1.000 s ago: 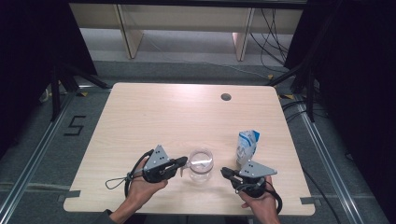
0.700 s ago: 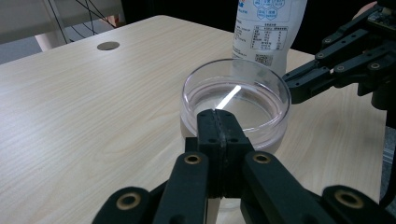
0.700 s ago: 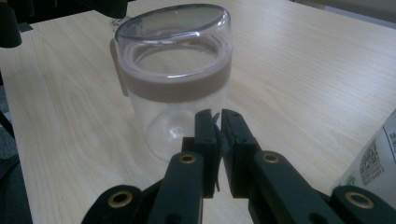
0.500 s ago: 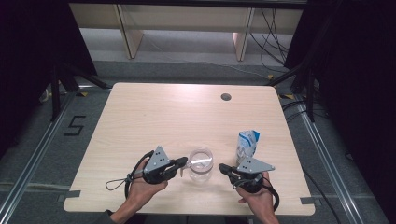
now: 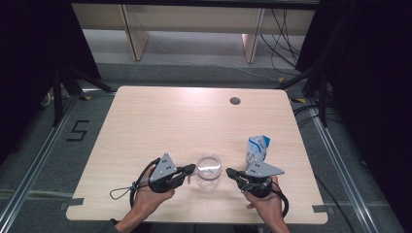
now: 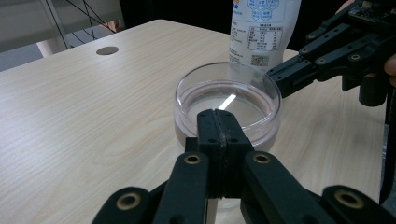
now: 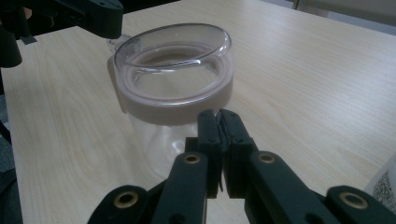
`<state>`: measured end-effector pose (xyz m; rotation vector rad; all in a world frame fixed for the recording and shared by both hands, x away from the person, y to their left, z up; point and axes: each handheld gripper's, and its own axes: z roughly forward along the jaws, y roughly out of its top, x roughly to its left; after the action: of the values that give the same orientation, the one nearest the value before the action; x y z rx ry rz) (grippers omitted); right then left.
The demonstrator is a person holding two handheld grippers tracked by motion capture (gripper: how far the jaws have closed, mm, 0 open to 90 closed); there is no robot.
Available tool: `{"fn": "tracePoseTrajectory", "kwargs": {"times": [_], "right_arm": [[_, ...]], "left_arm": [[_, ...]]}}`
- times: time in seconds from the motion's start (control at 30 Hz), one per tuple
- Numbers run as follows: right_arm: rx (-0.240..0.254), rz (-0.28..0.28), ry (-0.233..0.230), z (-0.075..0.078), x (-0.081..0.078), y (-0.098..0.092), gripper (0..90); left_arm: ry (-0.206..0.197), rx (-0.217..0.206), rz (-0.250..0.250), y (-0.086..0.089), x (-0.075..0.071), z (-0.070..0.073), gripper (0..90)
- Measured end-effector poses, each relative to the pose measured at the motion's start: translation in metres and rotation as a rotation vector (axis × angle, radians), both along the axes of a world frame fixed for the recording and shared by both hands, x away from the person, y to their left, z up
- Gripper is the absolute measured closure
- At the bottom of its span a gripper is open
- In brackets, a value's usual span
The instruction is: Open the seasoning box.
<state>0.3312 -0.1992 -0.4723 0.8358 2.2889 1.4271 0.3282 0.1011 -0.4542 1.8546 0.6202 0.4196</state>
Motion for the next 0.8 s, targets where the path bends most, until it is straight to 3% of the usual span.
{"fn": "tracePoseTrajectory", "kwargs": {"times": [0.13, 0.33, 0.47, 0.6, 0.73, 0.8], "right_arm": [[-0.003, -0.013, 0.003, 0.0002, -0.0005, -0.0006, 88.3], [0.005, 0.013, 0.014, 0.0004, 0.0007, -0.0004, 88.3], [0.002, -0.010, 0.019, 0.0013, -0.0015, 0.0004, 88.3], [-0.006, 0.013, -0.014, 0.0025, 0.0008, 0.0011, 88.2], [-0.001, 0.010, -0.011, 0.0039, 0.0006, 0.0025, 88.3], [-0.012, 0.020, -0.043, 0.0041, 0.0027, 0.0023, 88.3]], "left_arm": [[0.003, -0.006, 0.000, -0.0013, -0.0012, 0.0001, 89.2], [0.009, -0.017, 0.010, -0.0005, -0.0017, -0.0013, 89.2], [0.011, -0.020, 0.008, -0.0003, -0.0015, -0.0013, 89.2], [0.012, -0.025, 0.005, 0.0003, -0.0014, -0.0016, 89.2], [0.011, -0.028, 0.000, 0.0014, -0.0011, -0.0021, 89.2], [0.014, -0.033, 0.002, 0.0014, -0.0011, -0.0025, 89.2]]}}
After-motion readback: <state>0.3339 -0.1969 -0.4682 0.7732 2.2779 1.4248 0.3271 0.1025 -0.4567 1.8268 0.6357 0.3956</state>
